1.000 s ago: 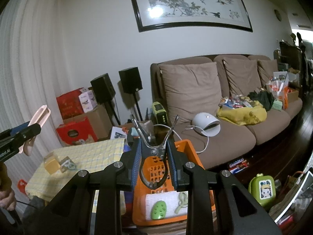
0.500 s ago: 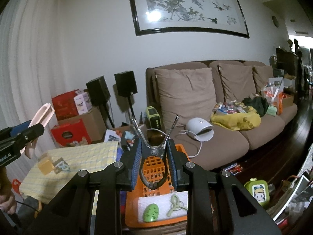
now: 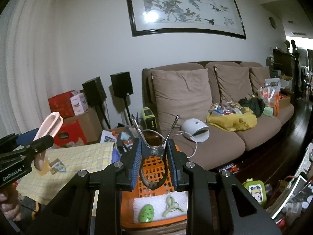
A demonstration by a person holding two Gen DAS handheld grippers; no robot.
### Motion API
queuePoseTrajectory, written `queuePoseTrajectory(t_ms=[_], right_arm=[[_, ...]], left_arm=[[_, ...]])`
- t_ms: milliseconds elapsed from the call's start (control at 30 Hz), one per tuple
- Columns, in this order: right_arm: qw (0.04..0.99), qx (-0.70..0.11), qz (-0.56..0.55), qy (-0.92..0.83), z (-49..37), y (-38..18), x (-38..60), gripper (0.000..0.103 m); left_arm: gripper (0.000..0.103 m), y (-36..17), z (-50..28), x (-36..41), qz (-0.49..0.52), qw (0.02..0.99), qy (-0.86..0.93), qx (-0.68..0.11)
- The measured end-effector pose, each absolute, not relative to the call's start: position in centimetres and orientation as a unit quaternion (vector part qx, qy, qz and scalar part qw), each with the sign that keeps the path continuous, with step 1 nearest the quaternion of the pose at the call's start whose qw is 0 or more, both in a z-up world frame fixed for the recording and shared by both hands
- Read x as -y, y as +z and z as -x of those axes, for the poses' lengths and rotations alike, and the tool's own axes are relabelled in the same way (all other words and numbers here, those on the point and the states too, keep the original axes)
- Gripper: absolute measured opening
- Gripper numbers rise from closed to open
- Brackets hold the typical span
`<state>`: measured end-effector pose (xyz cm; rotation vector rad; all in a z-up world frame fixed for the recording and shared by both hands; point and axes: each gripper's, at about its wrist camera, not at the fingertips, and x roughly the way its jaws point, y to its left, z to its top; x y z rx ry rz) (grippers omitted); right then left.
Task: Organize objects
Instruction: 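Carry the pink clip in the left gripper over the orange basket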
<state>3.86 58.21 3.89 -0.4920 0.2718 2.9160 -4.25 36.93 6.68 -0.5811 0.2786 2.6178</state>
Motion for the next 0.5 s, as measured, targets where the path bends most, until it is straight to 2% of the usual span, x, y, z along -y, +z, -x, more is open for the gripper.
queuePoseTrajectory(t_ms=[500], right_arm=[[0.102, -0.090, 0.174, 0.975, -3.4, 3.1, -58.8, 0.025]], left_arm=[[0.046, 6.9, 4.4, -38.3, 0.208, 0.232, 0.944, -0.106]])
